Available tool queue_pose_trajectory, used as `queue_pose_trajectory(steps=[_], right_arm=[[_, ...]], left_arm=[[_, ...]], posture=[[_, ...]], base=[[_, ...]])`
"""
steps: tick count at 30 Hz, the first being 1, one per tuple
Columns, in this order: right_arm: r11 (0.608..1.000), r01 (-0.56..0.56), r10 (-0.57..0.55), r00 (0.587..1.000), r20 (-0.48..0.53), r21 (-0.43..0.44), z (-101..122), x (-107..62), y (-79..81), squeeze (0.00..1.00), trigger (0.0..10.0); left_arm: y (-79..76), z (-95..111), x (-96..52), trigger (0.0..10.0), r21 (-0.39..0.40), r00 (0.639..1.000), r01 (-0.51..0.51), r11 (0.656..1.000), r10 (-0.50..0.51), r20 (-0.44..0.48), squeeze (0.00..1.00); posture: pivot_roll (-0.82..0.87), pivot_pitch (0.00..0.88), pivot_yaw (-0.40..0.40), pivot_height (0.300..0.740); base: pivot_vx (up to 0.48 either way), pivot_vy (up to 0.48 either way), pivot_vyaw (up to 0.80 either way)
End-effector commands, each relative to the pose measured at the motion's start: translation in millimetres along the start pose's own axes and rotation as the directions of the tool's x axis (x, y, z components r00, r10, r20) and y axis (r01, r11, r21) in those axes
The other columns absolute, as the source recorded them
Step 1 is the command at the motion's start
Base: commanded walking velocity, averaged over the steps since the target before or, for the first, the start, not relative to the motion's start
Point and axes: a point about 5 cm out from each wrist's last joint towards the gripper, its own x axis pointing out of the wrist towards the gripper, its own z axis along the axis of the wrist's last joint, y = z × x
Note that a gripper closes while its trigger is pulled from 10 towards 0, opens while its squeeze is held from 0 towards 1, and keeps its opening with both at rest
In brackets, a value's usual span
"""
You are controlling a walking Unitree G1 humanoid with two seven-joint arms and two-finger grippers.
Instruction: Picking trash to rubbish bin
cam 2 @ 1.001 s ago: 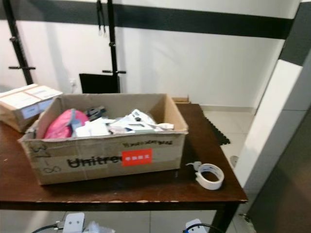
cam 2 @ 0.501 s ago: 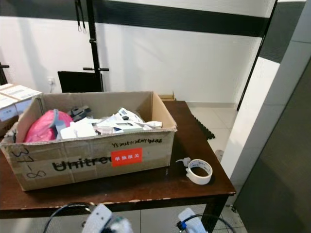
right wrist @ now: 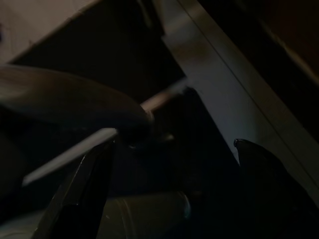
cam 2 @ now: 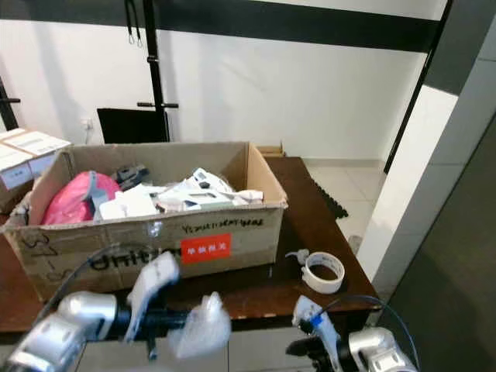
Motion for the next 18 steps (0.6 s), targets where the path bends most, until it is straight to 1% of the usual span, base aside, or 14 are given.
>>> queue_pose_trajectory(steps=[1,4,5,7,9,11,12,13,14,15,16,18], right_arm=[[1.0,-0.023,0.023,0.999,0.038,0.005,8.1,-9.1,-0.1,0.0,10.0],[0.998,-0.059,0.059,0.995,0.084,-0.002,22.1,-14.2,1.1,0.0,10.0],[0.998,-0.059,0.059,0.995,0.084,-0.002,22.1,-14.2,1.1,0.0,10.0],[0.997,-0.08,0.081,0.987,0.139,-0.014,36.1,-19.1,2.2,0.0,10.0],[0.995,-0.088,0.096,0.973,0.21,-0.043,54.7,-25.0,2.3,0.0,10.0],[0.993,-0.089,0.106,0.961,0.257,-0.076,69.2,-30.5,3.5,0.0,10.0],[0.993,-0.089,0.106,0.961,0.257,-0.076,69.2,-30.5,3.5,0.0,10.0],[0.992,-0.091,0.111,0.957,0.269,-0.087,73.3,-32.6,4.6,0.0,10.0],[0.991,-0.093,0.118,0.946,0.303,-0.099,81.6,-35.9,5.3,0.0,10.0],[0.991,-0.093,0.118,0.946,0.303,-0.099,81.6,-35.9,5.3,0.0,10.0],[0.99,-0.096,0.125,0.937,0.326,-0.103,87.2,-38.3,6.6,0.0,10.0],[0.985,-0.068,0.133,0.884,0.448,-0.159,120.1,-53.0,7.6,0.0,10.0]], left_arm=[[-3.2,18.7,-2.2,10.0,0.028,0.998,0.032,0.999,-0.034,0.053,0.0],[-7.0,41.9,-0.5,10.0,0.078,0.986,0.056,0.995,-0.068,0.151,0.0],[-7.0,41.9,-0.5,10.0,0.078,0.986,0.056,0.995,-0.068,0.151,0.0],[-14.1,63.1,-0.4,10.0,0.11,0.968,0.088,0.99,-0.111,0.227,0.0],[-21.6,90.5,-0.1,10.0,0.165,0.93,0.127,0.978,-0.175,0.322,0.0],[-26.4,111.7,-0.6,10.0,0.21,0.896,0.147,0.967,-0.22,0.386,0.0],[-26.4,111.7,-0.6,10.0,0.21,0.896,0.147,0.967,-0.22,0.386,0.0],[-28.0,117.7,-1.3,10.0,0.219,0.888,0.152,0.964,-0.23,0.398,0.0],[-27.9,127.7,-2.8,10.0,0.247,0.872,0.14,0.959,-0.237,0.428,0.0],[-27.9,127.7,-2.8,10.0,0.247,0.872,0.14,0.959,-0.237,0.428,0.0],[-28.2,134.3,-4.5,10.0,0.261,0.861,0.131,0.956,-0.241,0.447,0.0],[-14.8,171.6,-15.2,10.0,0.305,0.786,-0.001,0.952,-0.187,0.589,0.0]], posture=[[0.07,0.0,-0.077,0.74],[0.07,0.0,-0.077,0.74],[0.07,0.0,-0.077,0.74],[0.07,0.0,-0.076,0.74],[0.07,0.0,-0.077,0.74],[0.08,0.0,-0.079,0.74],[0.08,0.0,-0.079,0.74],[0.08,0.0,-0.079,0.74],[0.08,0.0,-0.08,0.74],[0.08,0.0,-0.08,0.74],[0.08,0.0,-0.081,0.74],[0.08,0.0,-0.081,0.74]], base=[[0.0,0.0,0.0],[0.0,0.0,0.0],[0.0,0.0,0.0],[0.0,0.0,0.0],[0.0,0.0,0.0],[0.0,0.0,0.0],[0.0,0.0,0.0],[0.0,0.0,0.0],[0.0,0.0,0.0],[0.0,0.0,0.0],[0.0,0.0,0.0],[0.0,0.0,0.0]])
